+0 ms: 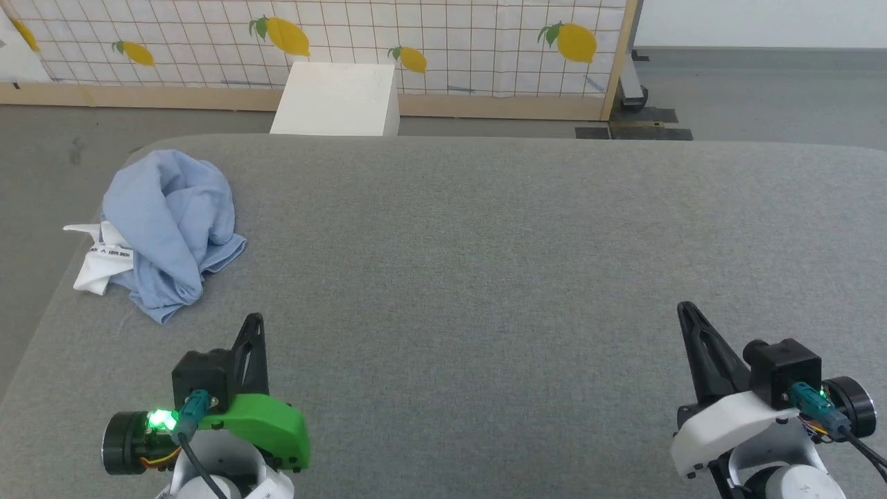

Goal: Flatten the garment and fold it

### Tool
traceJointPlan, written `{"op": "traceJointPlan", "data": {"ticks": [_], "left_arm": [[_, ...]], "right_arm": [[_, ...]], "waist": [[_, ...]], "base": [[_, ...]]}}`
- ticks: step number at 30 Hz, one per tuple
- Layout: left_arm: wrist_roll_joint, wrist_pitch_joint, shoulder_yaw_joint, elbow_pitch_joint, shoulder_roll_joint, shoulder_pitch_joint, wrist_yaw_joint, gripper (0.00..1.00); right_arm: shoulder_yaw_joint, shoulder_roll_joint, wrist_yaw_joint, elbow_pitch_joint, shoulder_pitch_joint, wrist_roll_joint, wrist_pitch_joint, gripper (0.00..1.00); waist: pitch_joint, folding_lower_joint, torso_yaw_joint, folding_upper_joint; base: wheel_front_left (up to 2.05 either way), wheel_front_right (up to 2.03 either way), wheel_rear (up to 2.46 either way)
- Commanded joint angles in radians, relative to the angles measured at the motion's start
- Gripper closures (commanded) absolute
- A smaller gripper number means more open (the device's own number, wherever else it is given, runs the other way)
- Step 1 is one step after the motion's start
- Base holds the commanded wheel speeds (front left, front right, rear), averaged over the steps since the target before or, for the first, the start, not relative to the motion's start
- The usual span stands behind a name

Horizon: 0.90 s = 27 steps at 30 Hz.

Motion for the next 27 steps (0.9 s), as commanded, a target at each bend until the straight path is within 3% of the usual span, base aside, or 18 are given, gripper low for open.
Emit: {"op": "traceJointPlan", "data": {"ticks": [1, 27], "left_arm": [[0.013, 0.001, 0.002, -0.002, -0.005, 0.011, -0.001, 1.0], [0.013, 0.001, 0.002, -0.002, -0.005, 0.011, -0.001, 1.0]], "right_arm": [[0.001, 0.002, -0.002, -0.005, -0.006, -0.006, 0.003, 1.0], [0.001, 0.002, -0.002, -0.005, -0.006, -0.006, 0.003, 1.0]], "waist": [[0.0, 0.0, 0.0, 0.0], [0.0, 0.0, 0.0, 0.0]], "base": [[0.0, 0.0, 0.0], [0.0, 0.0, 0.0]]}}
